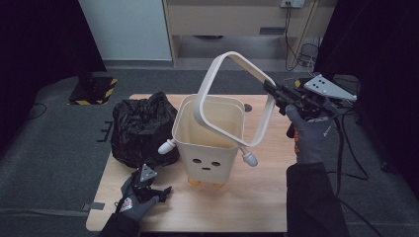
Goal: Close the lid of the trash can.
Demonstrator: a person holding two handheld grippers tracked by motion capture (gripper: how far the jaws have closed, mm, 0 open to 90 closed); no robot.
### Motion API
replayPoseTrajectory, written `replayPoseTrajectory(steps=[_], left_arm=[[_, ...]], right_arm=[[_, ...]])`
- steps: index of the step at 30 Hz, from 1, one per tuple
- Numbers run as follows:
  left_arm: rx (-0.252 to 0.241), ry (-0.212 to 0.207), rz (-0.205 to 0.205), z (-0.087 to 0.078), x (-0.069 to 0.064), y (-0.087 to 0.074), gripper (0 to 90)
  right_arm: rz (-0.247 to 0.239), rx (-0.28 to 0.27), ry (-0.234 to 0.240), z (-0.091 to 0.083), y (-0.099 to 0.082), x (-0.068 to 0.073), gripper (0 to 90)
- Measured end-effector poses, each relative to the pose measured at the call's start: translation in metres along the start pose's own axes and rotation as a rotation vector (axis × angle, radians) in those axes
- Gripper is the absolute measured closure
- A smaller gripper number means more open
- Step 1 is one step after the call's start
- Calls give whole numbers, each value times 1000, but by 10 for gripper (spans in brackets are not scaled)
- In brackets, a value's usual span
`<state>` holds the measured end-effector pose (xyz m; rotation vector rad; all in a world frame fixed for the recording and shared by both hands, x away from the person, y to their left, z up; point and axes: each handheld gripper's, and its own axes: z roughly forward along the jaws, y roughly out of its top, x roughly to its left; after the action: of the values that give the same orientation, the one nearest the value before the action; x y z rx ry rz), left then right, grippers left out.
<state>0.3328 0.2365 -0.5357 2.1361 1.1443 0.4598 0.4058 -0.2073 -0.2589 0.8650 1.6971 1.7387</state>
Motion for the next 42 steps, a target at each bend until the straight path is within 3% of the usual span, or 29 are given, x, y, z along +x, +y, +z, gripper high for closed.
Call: replayPoseTrajectory(steps=[10, 14, 29, 42], left_arm=[[0, 0, 0, 0, 0, 0, 0], [0, 0, 0, 0, 0, 0, 0], [-4, 0, -3, 0, 0, 0, 0], [-4, -1, -6, 0, 0, 0, 0]], right_arm=[[36, 49, 76, 18, -3, 12, 783], [54, 64, 85, 25, -7, 16, 785], [77, 120, 82, 47, -21, 23, 772], [80, 176, 49, 54, -27, 24, 769]])
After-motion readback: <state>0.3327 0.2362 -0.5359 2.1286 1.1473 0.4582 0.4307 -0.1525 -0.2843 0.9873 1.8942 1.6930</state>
